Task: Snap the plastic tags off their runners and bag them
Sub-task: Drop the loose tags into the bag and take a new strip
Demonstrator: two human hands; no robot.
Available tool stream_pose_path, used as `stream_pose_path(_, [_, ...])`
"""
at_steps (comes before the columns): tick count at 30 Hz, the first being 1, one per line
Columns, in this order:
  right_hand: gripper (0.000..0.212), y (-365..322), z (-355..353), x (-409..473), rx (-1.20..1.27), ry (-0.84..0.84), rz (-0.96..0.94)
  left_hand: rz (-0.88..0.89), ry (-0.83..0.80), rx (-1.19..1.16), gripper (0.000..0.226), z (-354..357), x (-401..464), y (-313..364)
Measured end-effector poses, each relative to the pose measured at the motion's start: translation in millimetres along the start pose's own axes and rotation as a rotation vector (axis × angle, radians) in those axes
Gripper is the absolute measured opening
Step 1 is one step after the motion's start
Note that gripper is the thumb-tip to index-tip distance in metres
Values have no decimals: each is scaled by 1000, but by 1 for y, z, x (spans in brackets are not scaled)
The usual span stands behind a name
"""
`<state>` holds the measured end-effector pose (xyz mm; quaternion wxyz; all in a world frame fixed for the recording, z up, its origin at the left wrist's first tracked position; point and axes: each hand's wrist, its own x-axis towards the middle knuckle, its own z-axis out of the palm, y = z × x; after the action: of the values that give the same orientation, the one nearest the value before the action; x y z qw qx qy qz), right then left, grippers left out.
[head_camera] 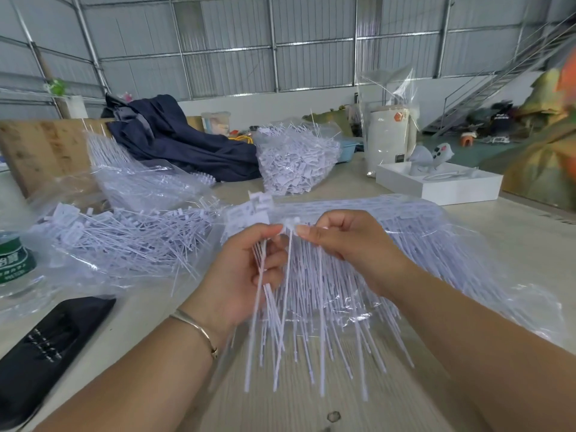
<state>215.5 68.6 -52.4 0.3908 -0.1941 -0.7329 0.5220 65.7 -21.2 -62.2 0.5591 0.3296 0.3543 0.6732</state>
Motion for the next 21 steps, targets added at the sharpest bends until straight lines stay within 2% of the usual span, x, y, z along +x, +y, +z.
stream_pose_path(2, [28,0,-1,1,1,81,-44,-9,114,83,13,-3,2,-2])
stream_pose_path(4, [27,0,-4,2,-186,106,-106,-47,176,208,12,-3,1,-7])
stream_pose_path(7, [22,2,-13,2,-592,112,-139,-47,188,371,18,-2,1,-12])
stream_pose_path(12, [9,0,-10,2,-786,167,-166,-22,203,433,17,-2,1,-11])
stream_pose_path(14, [11,0,-8,3,-779,145,-179,-4,216,443,18,-2,0,-10])
stream_pose_path(16, [13,0,-9,3,-659,74,-179,21,224,464,21,-2,-1,-10])
stream_pose_path(19, [13,0,-11,2,-532,4,-141,40,231,474,37,-3,-2,-10])
stream_pose_path(21, [12,1,-14,2,-437,-37,-111,35,216,492,38,-3,-2,-9])
